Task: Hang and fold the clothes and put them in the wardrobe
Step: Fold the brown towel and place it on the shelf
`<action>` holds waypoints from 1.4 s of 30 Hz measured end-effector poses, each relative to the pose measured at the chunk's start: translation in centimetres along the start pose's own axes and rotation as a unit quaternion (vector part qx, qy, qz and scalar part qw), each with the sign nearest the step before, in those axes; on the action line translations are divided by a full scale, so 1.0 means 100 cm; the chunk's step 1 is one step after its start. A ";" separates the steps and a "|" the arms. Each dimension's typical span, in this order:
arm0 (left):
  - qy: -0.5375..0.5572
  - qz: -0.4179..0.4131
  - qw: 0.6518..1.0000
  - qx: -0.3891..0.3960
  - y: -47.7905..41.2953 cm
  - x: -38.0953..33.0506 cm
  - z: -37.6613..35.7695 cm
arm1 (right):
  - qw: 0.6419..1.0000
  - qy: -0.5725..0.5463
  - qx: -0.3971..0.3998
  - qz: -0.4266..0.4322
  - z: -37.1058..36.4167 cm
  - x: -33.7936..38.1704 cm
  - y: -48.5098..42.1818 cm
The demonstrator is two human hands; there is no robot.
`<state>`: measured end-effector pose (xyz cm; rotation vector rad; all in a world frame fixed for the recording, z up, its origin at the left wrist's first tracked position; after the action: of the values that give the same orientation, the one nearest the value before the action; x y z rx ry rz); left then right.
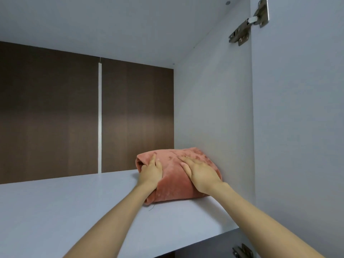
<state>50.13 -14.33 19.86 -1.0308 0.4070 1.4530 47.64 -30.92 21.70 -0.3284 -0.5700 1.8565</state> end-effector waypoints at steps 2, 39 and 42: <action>-0.004 0.005 1.000 0.000 -0.003 0.002 0.001 | 1.000 -0.021 -0.004 0.015 -0.002 0.000 -0.004; -0.134 -0.219 0.966 -0.029 0.458 0.033 0.106 | 0.994 -0.092 -0.043 -0.024 0.070 0.145 0.406; -0.126 -0.191 0.973 0.017 0.502 0.055 0.089 | 0.996 -0.086 -0.004 -0.038 0.059 0.149 0.457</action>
<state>1.31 -13.77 4.14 -0.8297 0.0437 1.2023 2.93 -30.71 3.07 -0.1513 -0.6978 1.8201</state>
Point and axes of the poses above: each hand's wrist, its own y-axis away from the middle knuckle, its own z-axis out of the back of the hand, x = y × z, the point moved 9 cm from there along -y, towards the middle knuckle, and after that the axes turned 8 degrees about y, right-handed, at the moved point
